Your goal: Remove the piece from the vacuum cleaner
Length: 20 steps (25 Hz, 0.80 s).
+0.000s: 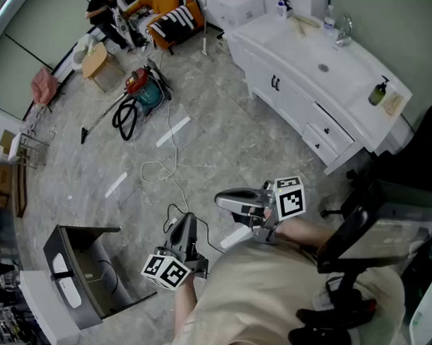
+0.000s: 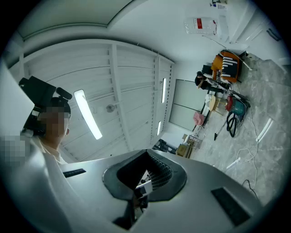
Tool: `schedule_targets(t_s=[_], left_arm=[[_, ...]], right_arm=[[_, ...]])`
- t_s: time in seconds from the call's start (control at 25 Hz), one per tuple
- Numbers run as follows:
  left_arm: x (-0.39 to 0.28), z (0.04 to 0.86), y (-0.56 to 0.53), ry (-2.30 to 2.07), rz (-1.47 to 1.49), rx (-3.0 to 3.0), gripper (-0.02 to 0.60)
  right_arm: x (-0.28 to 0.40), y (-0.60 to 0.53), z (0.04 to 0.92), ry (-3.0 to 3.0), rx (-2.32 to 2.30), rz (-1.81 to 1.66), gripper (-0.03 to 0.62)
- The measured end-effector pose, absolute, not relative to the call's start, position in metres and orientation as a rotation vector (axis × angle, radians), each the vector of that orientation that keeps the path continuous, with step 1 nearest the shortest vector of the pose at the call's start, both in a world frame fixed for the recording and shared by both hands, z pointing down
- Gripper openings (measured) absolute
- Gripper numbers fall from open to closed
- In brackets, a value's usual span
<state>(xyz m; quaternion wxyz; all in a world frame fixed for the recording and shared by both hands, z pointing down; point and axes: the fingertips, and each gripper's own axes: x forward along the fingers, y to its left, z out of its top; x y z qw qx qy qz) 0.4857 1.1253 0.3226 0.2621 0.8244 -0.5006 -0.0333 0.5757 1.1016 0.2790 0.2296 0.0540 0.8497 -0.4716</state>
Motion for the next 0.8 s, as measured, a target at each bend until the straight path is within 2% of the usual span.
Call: schedule_targets(t_s=[0.48,0.8], left_arm=[[0.520,0.331,1.081,-1.452,-0.062,2.175,0.003],[0.497,0.323,1.055,-1.481,-0.020,2.207,0.003]], right_arm=[[0.612,1.061,0.286,2.350,0.248,-1.284,0.002],[0.579,1.058,0.276,2.728,0.272,-0.867,0.002]])
